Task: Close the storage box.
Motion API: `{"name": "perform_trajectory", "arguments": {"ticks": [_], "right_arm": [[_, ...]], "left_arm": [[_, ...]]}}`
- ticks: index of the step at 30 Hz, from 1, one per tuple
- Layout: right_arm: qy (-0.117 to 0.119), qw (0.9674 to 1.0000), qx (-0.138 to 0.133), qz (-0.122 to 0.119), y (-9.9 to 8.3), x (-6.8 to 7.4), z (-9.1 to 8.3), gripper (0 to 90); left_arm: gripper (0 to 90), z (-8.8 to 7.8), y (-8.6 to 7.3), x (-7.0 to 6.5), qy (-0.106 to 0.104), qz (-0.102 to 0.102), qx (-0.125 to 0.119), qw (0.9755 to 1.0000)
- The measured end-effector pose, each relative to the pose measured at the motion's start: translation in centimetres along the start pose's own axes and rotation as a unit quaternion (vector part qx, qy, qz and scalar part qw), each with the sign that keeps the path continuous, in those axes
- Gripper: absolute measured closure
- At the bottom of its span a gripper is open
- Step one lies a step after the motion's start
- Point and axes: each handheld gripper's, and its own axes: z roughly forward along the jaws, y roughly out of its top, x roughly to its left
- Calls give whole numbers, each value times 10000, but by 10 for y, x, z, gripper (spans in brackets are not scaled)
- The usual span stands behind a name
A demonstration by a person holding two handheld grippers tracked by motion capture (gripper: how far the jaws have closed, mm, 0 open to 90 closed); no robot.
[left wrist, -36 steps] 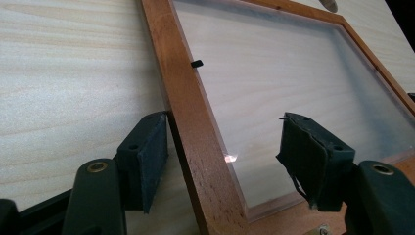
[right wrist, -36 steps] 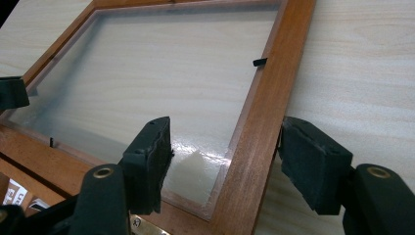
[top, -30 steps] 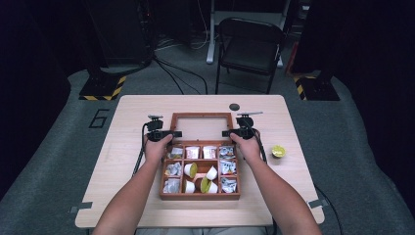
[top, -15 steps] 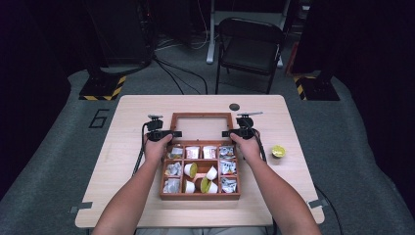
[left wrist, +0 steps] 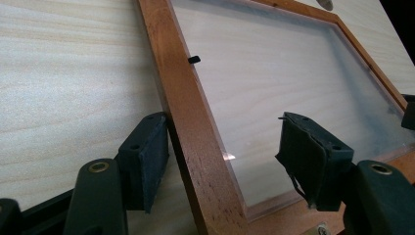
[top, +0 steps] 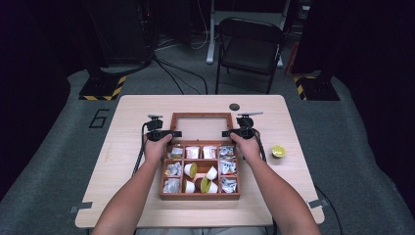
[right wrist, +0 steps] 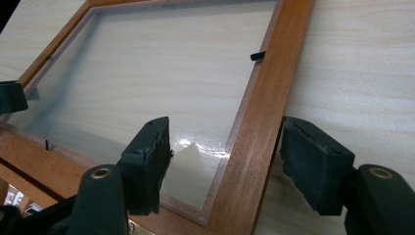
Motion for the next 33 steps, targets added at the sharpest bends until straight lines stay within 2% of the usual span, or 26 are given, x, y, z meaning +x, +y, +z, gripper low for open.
{"name": "perform_trajectory", "arguments": {"ticks": [3,8,11,12,14,15,17,19,22,33], "right_arm": [[39,10000,-22,17,0,-1,0,352],[186,9994,-5,280,1,-3,-4,361],[222,9995,-60,223,2,-4,-5,366],[229,9993,-46,306,2,-3,-5,367],[230,9994,-67,260,2,-5,-5,368],[243,9991,-41,357,2,-4,-5,367],[254,9992,-2,297,2,-6,-4,367],[253,9990,39,370,2,-5,-4,367],[215,9994,-4,278,2,-5,-3,367],[174,9993,45,338,2,-5,1,367]], "left_arm": [[358,0,0,0,-1,-6,5,10000],[359,0,0,0,7,-12,10,10000],[360,0,0,0,8,-15,12,10000],[360,0,0,0,7,4,15,10000],[360,0,0,0,8,-12,11,10000],[361,0,0,0,7,-16,9,10000],[361,0,0,0,9,3,13,10000],[361,0,0,0,11,8,18,10000],[361,0,0,1,5,6,17,10000],[363,0,1,1,-21,-25,28,10000]]}}
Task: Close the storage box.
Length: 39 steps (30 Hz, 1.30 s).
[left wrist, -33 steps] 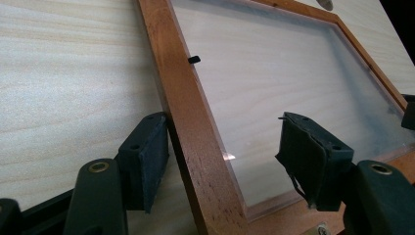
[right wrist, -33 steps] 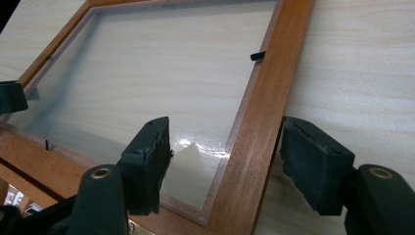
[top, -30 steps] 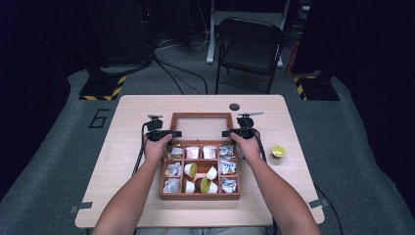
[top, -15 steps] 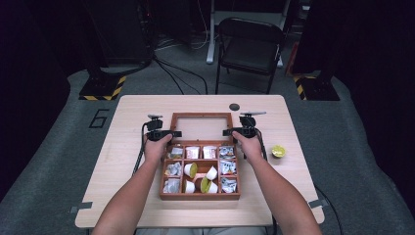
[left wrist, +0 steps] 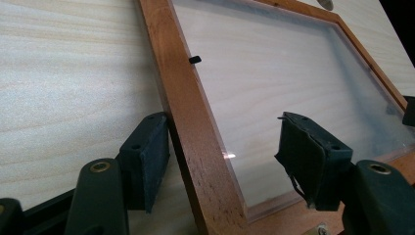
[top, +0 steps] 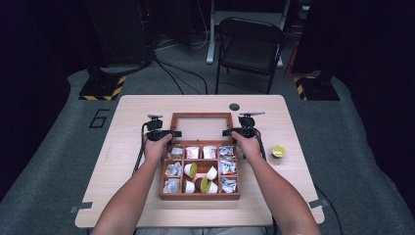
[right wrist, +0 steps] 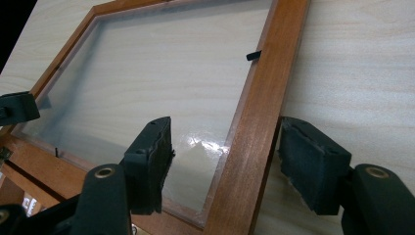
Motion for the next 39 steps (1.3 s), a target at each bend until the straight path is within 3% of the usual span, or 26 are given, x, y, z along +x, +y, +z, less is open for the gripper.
{"name": "perform_trajectory", "arguments": {"ticks": [10,14,32,37,39], "right_arm": [[6,10000,69,23,-1,1,2,363],[0,10000,21,-24,0,2,1,364],[40,9994,-291,-170,3,9,-10,372],[37,9990,-385,-225,4,11,-13,372],[33,9988,-405,-261,4,12,-15,373]], "left_arm": [[364,0,0,0,-14,-13,-4,10000],[365,0,0,0,-26,-62,-58,10000],[388,-10,4,-6,-70,14,-341,9994],[389,-14,5,-7,-90,149,-385,9991],[389,-15,6,-8,-106,99,-447,9989]]}}
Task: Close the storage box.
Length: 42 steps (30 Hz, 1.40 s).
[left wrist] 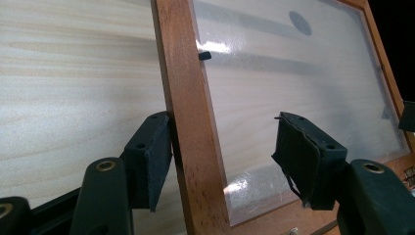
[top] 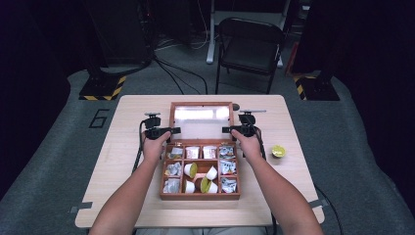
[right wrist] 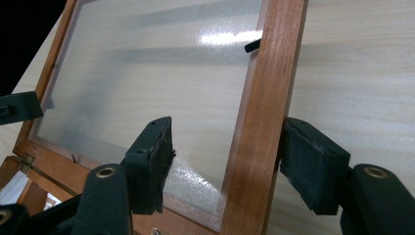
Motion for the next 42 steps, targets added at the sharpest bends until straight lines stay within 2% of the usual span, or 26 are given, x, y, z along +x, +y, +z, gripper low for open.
{"name": "perform_trajectory", "arguments": {"ticks": [3,5,7,9,11,16,17,20,24,26,29,32,33,34,35,36,39,40,42], "right_arm": [[-54,9999,14,-90,2,3,-2,371],[-72,9999,22,-135,3,4,-3,371],[-76,9999,15,-133,4,5,-5,371],[-52,9999,-28,-123,5,6,-6,371],[-46,9999,-57,-150,5,6,-7,371],[-36,9998,-102,-151,5,9,-11,371],[-38,9999,-80,-92,5,10,-12,371],[-18,9998,-134,-151,5,11,-14,372],[17,9996,-177,-199,6,12,-17,372],[32,9995,-209,-220,6,12,-19,372],[40,9996,-197,-172,6,14,-22,372],[79,9993,-265,-247,6,15,-25,373],[100,9992,-280,-256,6,15,-26,374],[108,9992,-287,-273,5,15,-27,375],[122,9992,-275,-248,5,16,-28,377],[140,9990,-317,-298,5,15,-29,377],[147,9989,-321,-323,4,18,-33,377],[151,9987,-331,-358,4,18,-34,377],[144,9986,-346,-383,4,20,-35,377]], "left_arm": [[389,-2,1,-1,-12,-6,-16,10000],[389,-3,1,-1,-28,86,-24,10000],[389,-4,2,-3,-39,12,-87,10000],[389,-6,2,-2,-52,105,-73,9999],[389,-7,2,-4,-57,65,-151,9998],[387,-12,3,-5,-98,132,-171,9997],[387,-12,3,-6,-98,122,-183,9997],[387,-14,3,-7,-105,133,-199,9997],[387,-17,4,-8,-139,249,-217,9994],[388,-19,4,-9,-152,180,-254,9994],[387,-22,4,-10,-165,263,-245,9992],[387,-24,4,-12,-195,271,-309,9990],[387,-26,5,-11,-191,397,-274,9987],[387,-27,4,-13,-202,326,-299,9988],[386,-28,4,-13,-210,373,-298,9986],[386,-28,4,-14,-211,329,-335,9987],[386,-31,4,-15,-238,467,-347,9980],[386,-32,4,-16,-255,413,-357,9982],[385,-34,4,-15,-276,527,-341,9976]]}}
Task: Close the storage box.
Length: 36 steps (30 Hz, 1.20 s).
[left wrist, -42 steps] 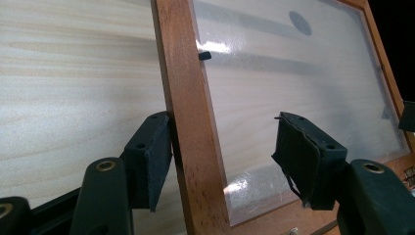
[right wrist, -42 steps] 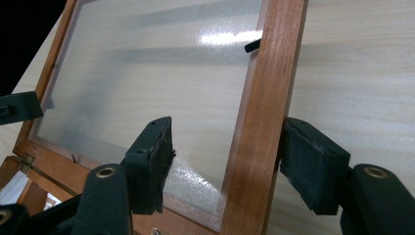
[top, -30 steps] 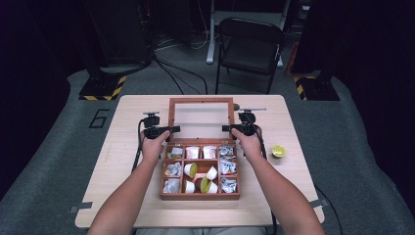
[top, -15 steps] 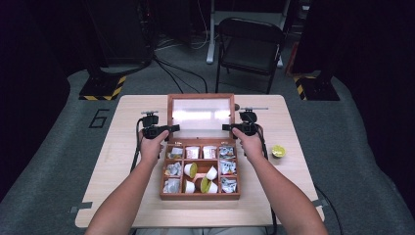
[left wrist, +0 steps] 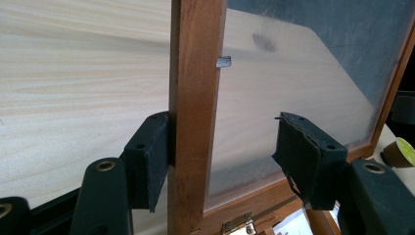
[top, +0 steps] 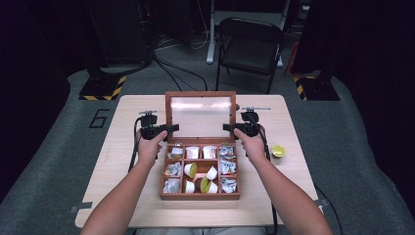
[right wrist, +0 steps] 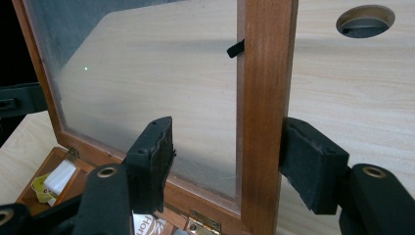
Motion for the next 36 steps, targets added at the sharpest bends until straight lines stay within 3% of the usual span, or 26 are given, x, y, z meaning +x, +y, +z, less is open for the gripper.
{"name": "perform_trajectory", "arguments": {"ticks": [3,8,12,16,17,18,19,23,24,36], "right_arm": [[13,10000,-11,-53,0,1,-2,377],[38,9999,-57,-92,-1,2,-5,377],[56,9998,-108,-142,-2,3,-6,377],[49,9998,-120,-149,-2,4,-8,377],[58,9998,-125,-144,-1,4,-8,377],[69,9998,-130,-154,-1,4,-9,377],[79,9997,-146,-157,-1,5,-10,377],[152,9994,-246,-173,0,6,-15,392],[153,9994,-272,-174,0,6,-16,394],[258,9985,-337,-353,2,15,-29,405]], "left_arm": [[386,-1,0,-2,-21,-45,-60,10000],[385,-3,0,-2,-52,92,-58,9999],[386,-4,1,-3,-102,25,-134,9999],[387,-6,2,-2,-130,121,-153,9997],[387,-7,3,-3,-149,33,-219,9996],[387,-8,4,-3,-172,112,-239,9995],[388,-8,4,-4,-192,21,-291,9994],[394,-12,5,-5,-250,99,-303,9992],[397,-14,5,-7,-264,41,-340,9991],[400,-33,8,-18,-359,323,-512,9975]]}}
